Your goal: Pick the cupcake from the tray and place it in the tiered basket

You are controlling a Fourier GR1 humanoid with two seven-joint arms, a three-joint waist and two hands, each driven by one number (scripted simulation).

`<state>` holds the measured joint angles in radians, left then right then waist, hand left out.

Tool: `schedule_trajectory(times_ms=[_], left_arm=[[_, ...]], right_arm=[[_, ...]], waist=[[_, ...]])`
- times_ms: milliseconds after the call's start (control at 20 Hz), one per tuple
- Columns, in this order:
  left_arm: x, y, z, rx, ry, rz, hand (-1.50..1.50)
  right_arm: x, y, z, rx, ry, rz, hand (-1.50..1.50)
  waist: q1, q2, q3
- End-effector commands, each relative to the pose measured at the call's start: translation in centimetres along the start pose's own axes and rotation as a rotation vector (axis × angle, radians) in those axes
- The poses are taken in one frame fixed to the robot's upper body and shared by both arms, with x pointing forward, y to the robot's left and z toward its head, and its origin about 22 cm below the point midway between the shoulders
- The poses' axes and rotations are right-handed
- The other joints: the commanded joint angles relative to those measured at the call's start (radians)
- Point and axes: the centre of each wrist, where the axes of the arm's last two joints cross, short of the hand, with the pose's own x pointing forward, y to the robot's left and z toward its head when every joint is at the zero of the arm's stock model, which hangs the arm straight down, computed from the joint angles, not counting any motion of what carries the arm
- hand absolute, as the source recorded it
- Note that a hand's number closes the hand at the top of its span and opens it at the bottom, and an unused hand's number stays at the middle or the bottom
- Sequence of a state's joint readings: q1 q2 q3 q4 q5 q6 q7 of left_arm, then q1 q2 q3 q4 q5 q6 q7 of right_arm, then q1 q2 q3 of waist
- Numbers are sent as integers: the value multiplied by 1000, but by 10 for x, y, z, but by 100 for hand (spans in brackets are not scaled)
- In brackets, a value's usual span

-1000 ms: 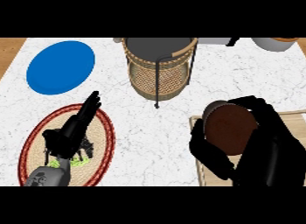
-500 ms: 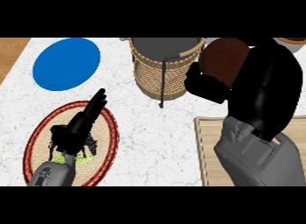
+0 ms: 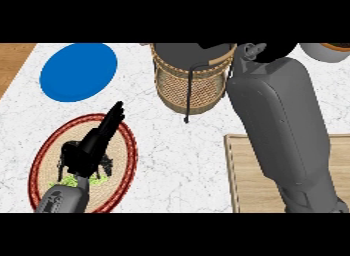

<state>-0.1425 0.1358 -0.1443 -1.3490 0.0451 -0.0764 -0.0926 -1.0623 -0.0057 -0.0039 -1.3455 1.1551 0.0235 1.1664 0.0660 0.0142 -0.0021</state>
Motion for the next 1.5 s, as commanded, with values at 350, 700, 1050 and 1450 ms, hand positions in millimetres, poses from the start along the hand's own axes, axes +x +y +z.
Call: schedule_trajectory(times_ms=[350,700,1050,1450], left_arm=[[1,2,-1,-15,-10,7,0],[2,-2,-6,0,0,-9,0],[4,-6,-9,-18,-15,3,0],[-6,3,2,23,29,6,0]], right_arm=[[21,54,-43,66,158,-105,150],[43,54,-45,152,232,-271,150],[24,62,-63,221,447,-548,-150],[55,62,-44,-52,368,-596,-150]], waist=[[7,8,1],[16,4,1],[23,8,1],[-31,-11,-1]])
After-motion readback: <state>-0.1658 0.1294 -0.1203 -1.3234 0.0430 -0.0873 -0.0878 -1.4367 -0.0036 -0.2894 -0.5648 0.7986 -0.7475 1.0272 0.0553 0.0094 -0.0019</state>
